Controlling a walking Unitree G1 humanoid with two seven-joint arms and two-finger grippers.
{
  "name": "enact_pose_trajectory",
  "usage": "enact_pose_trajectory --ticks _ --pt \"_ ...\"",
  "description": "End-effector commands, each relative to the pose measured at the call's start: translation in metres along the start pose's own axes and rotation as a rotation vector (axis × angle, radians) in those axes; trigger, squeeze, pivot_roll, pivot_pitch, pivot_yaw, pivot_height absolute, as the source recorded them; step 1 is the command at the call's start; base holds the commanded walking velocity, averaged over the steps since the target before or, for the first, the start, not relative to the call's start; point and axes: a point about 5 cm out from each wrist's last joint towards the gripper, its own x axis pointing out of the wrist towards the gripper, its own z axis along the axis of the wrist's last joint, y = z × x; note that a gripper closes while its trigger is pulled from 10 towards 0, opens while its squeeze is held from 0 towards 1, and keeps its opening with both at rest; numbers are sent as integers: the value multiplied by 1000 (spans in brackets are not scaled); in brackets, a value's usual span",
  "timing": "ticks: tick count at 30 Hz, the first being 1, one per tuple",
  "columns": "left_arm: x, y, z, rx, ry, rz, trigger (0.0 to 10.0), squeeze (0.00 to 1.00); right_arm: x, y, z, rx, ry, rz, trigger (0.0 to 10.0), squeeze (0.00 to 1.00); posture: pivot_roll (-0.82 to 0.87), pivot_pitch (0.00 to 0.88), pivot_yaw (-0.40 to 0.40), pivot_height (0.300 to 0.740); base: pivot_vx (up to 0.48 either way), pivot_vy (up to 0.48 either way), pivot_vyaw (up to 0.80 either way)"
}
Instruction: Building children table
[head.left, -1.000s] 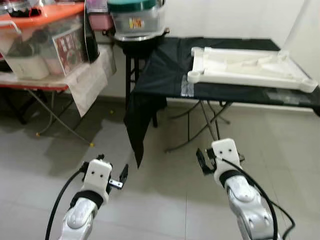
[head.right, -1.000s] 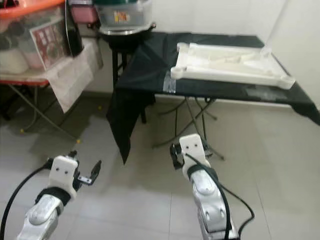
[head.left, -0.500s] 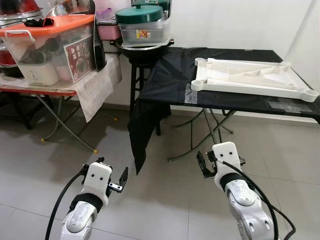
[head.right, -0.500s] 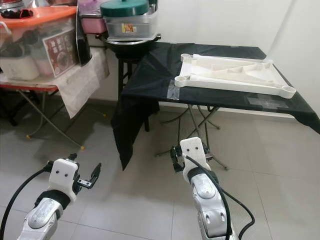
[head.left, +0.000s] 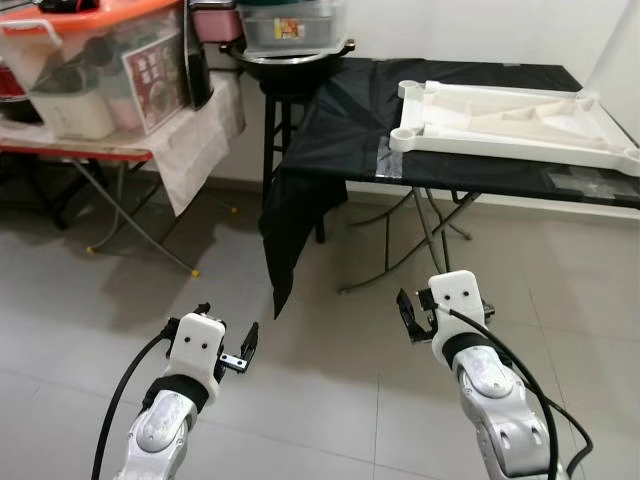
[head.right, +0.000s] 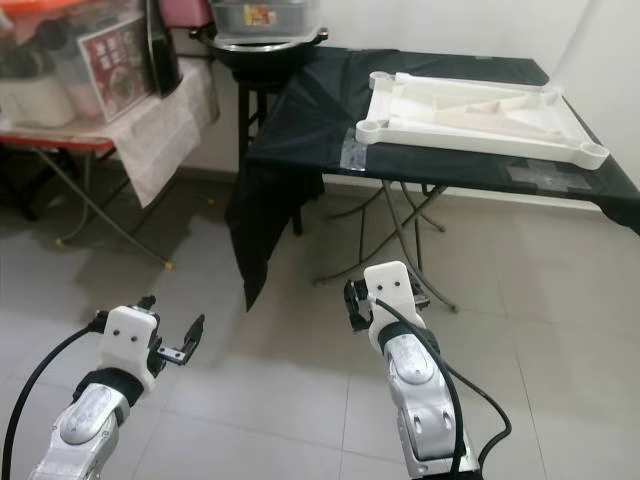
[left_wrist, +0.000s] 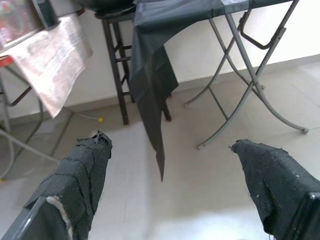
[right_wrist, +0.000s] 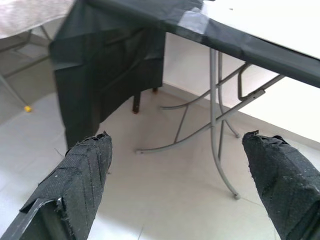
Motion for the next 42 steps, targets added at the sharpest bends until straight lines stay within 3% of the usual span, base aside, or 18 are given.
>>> enact_pose_trajectory --ticks 1,21,38,42 --pt "-2 -1 -2 -5 10 -5 10000 0 0 2 -3 5 21 4 10000 0 -12 0 -15 740 0 0 0" --pt "-3 1 -2 13 8 -14 10000 0 0 3 -5 9 26 4 10000 0 -4 0 -14 740 0 0 0" --pt "-3 0 -1 7 2 -19 10000 0 2 3 -7 38 50 1 10000 0 -2 0 -16 740 0 -429 -171" --pt "-3 0 -1 8 0 -18 10000 0 3 1 -7 20 48 -5 10000 0 -3 0 -21 740 0 0 0"
